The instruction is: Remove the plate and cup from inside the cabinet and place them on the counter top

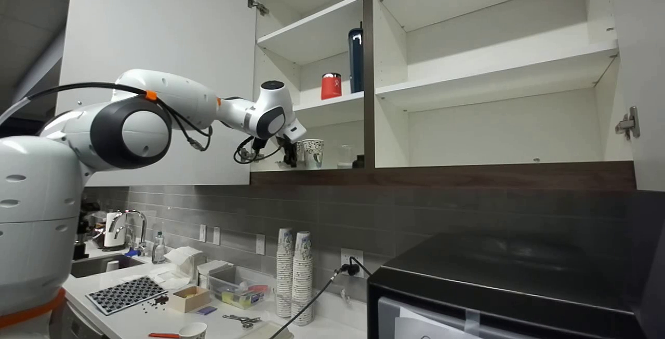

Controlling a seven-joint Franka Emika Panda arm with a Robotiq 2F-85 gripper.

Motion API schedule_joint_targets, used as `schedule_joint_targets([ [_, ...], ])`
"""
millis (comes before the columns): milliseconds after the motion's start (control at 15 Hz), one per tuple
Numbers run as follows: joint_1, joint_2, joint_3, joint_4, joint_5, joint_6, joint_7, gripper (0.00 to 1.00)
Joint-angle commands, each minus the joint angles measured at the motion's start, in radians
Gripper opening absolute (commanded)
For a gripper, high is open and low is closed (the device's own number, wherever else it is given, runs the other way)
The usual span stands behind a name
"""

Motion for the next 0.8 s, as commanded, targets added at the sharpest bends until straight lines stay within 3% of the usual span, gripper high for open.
schedule_joint_targets([
  [0, 0.018, 0.020, -0.012, 0.029, -0.002, -0.022, 0.027, 0.26],
  [200, 0.022, 0.024, -0.012, 0.032, 0.001, -0.022, 0.031, 0.13],
  [267, 0.023, 0.026, -0.012, 0.035, 0.003, -0.022, 0.032, 0.01],
  [733, 0.026, 0.029, -0.012, 0.043, 0.004, -0.023, 0.029, 0.01],
])
